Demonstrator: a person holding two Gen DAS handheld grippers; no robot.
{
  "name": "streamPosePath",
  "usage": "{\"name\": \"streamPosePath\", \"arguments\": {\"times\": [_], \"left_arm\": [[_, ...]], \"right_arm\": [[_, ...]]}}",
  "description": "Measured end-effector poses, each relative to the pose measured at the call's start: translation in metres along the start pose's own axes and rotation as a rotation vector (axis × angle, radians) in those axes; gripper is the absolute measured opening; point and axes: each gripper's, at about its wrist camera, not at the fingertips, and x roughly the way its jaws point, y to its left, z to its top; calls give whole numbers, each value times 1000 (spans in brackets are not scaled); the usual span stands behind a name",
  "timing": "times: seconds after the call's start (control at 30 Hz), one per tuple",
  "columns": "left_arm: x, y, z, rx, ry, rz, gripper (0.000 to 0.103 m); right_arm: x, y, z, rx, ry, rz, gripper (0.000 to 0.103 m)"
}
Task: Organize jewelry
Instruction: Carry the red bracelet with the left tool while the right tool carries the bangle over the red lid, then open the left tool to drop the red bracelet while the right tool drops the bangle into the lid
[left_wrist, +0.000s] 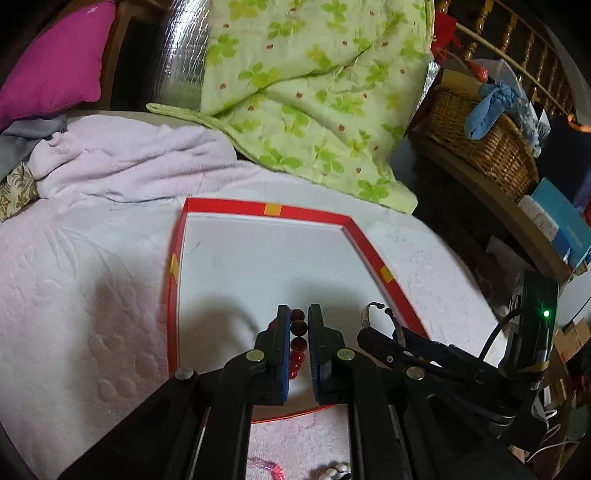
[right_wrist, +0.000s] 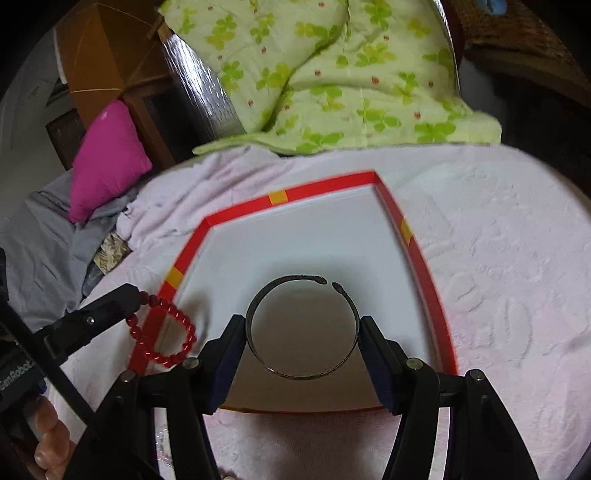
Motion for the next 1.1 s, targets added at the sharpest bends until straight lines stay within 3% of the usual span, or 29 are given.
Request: {"name": "streamPosePath", "arguments": {"times": [0.17,0.47,0.77,0.87,1.03,1.1], "left_arm": [[16,6,-10,-8,48,29,9],[30,12,-36,-27,204,62,9],[20,-11,-57,47,273,56,9],[17,-15,-59,64,268,66,10],[13,-7,-55,53,221,149,10],[7,-2,-52,32,207,149,13]], "right_arm": [[15,-9,-6,10,40,-46,65],[16,-1,-15,-127,137,-193,66],[2,-8,-22,-132,242,-217,66],[-4,-13,-26,-109,269,-215,65],[-9,-16,-26,-98,242,-180,70],[-13,-16,-27,-102,228,-157,74]]}}
